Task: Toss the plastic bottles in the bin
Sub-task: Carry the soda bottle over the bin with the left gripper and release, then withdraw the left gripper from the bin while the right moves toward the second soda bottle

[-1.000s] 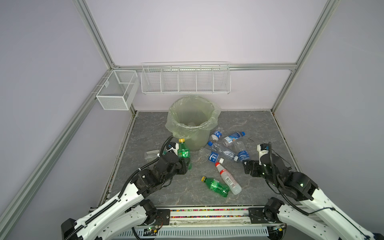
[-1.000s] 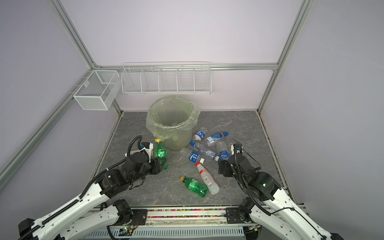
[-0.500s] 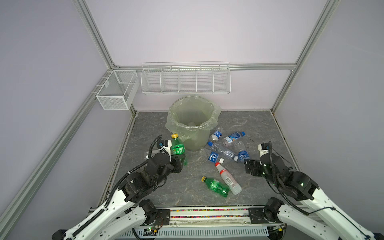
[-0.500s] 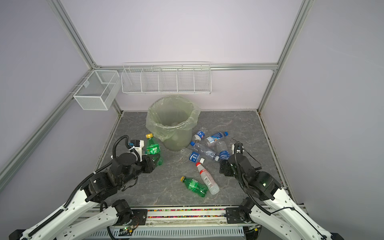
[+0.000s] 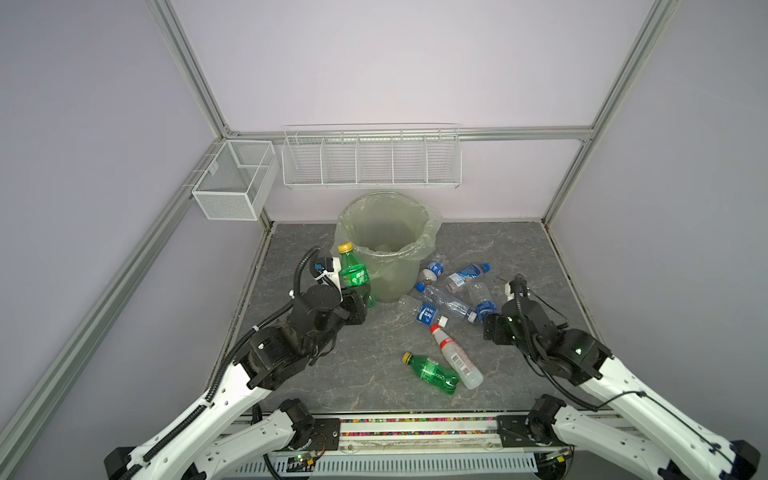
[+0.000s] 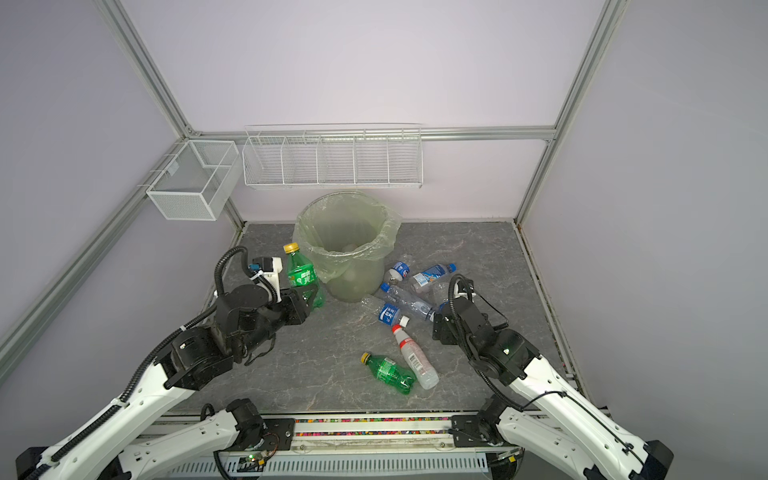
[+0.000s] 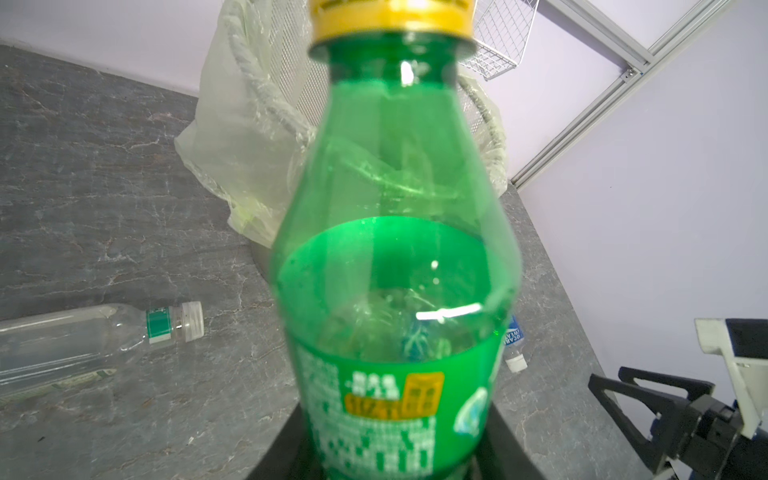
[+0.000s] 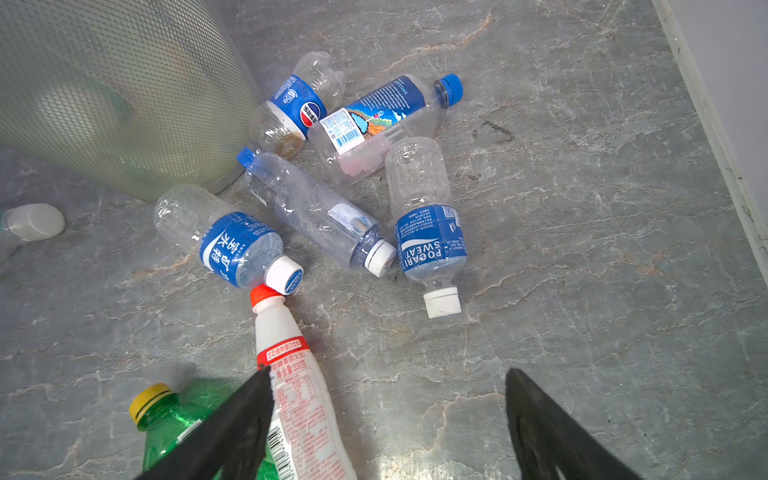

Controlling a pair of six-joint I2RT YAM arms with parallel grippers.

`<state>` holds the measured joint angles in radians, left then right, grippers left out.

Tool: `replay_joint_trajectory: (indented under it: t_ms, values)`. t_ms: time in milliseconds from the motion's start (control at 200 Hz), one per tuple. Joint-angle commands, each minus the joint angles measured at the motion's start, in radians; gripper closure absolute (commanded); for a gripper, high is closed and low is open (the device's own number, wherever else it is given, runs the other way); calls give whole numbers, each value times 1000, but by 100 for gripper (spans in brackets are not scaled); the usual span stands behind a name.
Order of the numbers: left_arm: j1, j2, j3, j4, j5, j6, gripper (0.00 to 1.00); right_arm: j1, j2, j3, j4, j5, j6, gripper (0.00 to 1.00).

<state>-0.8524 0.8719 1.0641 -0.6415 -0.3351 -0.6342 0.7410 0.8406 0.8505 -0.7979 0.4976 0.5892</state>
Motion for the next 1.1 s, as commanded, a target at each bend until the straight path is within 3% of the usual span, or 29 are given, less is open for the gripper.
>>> replay_joint_trajectory:
  t_ms: [0,170,230,250,295,325,380,505,685,855,1095]
  values:
    - [47,104,103,25,24,13,65,-1,30,22,19,11,-26,12]
    - [193,407,420,24,189,36,63,-1,20,22,41,-10,-34,12]
    - [241,542,573,1,268,42,57,0,9,22,39,-13,-33,12]
    - [257,592,634,-29,290,44,53,-1,4,22,38,-16,-32,12]
    - [287,698,768,-111,332,54,26,0,-7,22,33,-19,-29,12]
    - [310,753,853,-173,381,48,1,-1,-16,22,29,-25,-28,12]
    - [323,783,923,-220,413,64,1,-1,-33,22,24,-44,-33,12]
    - [325,711,844,-111,421,72,1,0,-54,22,3,-87,-59,12]
    - [324,602,736,-90,453,106,1,-1,-61,22,-23,-114,-87,12]
    - [325,427,513,71,544,149,1,-1,-69,6,-7,-137,-104,12]
    - [324,321,394,-23,472,223,1,-1,-7,-27,64,-192,-113,12]
